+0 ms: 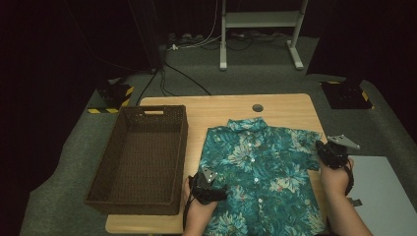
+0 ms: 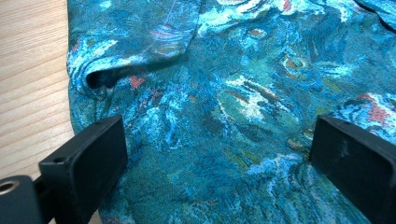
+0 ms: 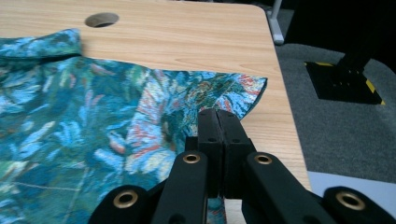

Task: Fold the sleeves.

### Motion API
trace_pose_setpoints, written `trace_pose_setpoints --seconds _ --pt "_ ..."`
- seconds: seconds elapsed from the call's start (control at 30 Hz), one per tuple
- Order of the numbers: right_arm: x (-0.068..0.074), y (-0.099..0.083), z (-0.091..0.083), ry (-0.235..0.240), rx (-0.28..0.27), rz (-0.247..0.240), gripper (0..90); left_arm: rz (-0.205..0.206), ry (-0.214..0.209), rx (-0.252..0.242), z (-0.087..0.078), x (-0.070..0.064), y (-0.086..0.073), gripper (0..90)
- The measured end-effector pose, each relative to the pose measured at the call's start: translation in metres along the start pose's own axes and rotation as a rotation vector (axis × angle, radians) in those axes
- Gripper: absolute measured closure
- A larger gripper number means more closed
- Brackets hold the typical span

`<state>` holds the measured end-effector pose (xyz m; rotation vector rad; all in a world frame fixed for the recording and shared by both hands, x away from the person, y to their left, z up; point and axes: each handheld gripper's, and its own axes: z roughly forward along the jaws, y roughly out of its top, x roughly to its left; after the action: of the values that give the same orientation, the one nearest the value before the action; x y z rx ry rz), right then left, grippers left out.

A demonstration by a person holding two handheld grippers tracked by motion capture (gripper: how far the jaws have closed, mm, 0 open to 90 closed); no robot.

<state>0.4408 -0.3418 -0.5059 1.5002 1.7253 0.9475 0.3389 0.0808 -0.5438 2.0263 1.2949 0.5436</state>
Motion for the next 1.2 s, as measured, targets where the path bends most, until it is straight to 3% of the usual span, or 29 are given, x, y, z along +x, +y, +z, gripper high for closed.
trace_pose_setpoints --seconds 0.4,0.8,1.0,1.2 --pt "0.029 0.009 -0.003 0.038 -0.006 -0.06 89.6 -0.002 -0.002 -0.003 0.0 0.0 0.0 5.1" --pt "0.066 0.012 0.01 0.084 0.024 -0.118 89.6 -0.027 -0.028 -0.019 -0.002 0.004 -0.001 5.9" --pt "0.086 0.01 0.024 0.114 0.058 -0.141 89.6 -0.04 -0.039 -0.026 -0.002 0.005 -0.001 6.5" --pt "0.099 0.01 0.032 0.139 0.073 -0.16 89.3 -0.039 -0.038 -0.026 -0.002 0.005 -0.001 6.4"
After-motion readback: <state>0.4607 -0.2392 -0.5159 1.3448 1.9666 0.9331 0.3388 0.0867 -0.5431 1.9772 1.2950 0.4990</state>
